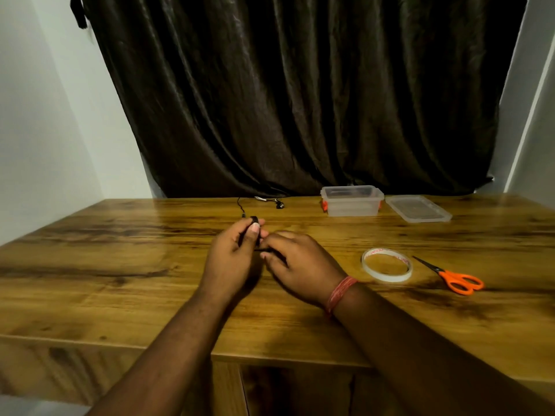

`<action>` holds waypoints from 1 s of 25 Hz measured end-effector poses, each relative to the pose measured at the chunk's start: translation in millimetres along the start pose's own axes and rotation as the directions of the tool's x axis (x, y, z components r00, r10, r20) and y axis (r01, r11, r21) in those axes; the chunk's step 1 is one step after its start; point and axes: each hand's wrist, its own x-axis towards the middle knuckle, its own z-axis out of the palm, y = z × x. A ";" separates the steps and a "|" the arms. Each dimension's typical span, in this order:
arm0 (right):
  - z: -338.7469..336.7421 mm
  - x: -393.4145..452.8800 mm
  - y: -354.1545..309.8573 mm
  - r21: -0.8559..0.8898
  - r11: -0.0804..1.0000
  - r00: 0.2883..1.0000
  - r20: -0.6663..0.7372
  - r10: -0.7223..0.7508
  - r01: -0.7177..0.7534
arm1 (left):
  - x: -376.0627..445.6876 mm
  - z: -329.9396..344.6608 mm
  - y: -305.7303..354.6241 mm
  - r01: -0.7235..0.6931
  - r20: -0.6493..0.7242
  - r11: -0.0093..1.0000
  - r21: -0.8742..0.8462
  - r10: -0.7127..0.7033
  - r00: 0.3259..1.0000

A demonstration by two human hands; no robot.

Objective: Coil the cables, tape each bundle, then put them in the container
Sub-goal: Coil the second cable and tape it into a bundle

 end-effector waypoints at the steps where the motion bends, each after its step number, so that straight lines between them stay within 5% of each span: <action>1: -3.1 0.6 2.6 -0.036 0.999 1.000 -0.028 -0.008 0.007 | 0.4 -1.1 -3.2 -0.006 0.031 0.999 0.053 0.005 1.000; 7: -13.9 0.9 17.2 -0.117 0.993 0.982 -0.186 -0.015 -0.007 | -8.3 1.7 0.8 0.297 0.351 0.924 -0.240 -0.203 0.914; 9: -11.6 1.8 18.9 -0.028 0.998 0.969 -0.246 0.039 -0.047 | -6.7 -3.0 3.0 0.362 0.455 0.869 -0.338 -0.186 0.871; 12: -4.4 1.2 17.6 0.029 0.997 0.987 -0.142 0.073 -0.070 | -4.2 -11.2 4.9 0.422 0.532 0.739 -0.524 -0.103 0.840; 16: 6.2 -0.7 8.9 0.046 0.997 0.998 0.023 0.057 -0.058 | 1.2 -19.8 4.6 0.409 0.480 0.521 -0.749 0.001 0.877; 20: 7.2 -1.6 4.8 -0.070 0.997 0.993 0.120 0.001 0.008 | 8.6 -19.5 8.1 0.280 0.269 0.433 -0.857 -0.087 0.959; 22: 6.9 -2.0 0.8 -0.093 0.995 0.989 0.145 -0.032 0.046 | 13.7 -19.8 7.0 0.189 0.132 0.488 -0.852 -0.150 0.980; 25: 2.0 -3.3 -1.9 0.007 1.000 1.000 0.024 -0.004 0.004 | 9.8 -10.4 3.3 0.136 -0.020 0.815 -0.563 -0.178 0.984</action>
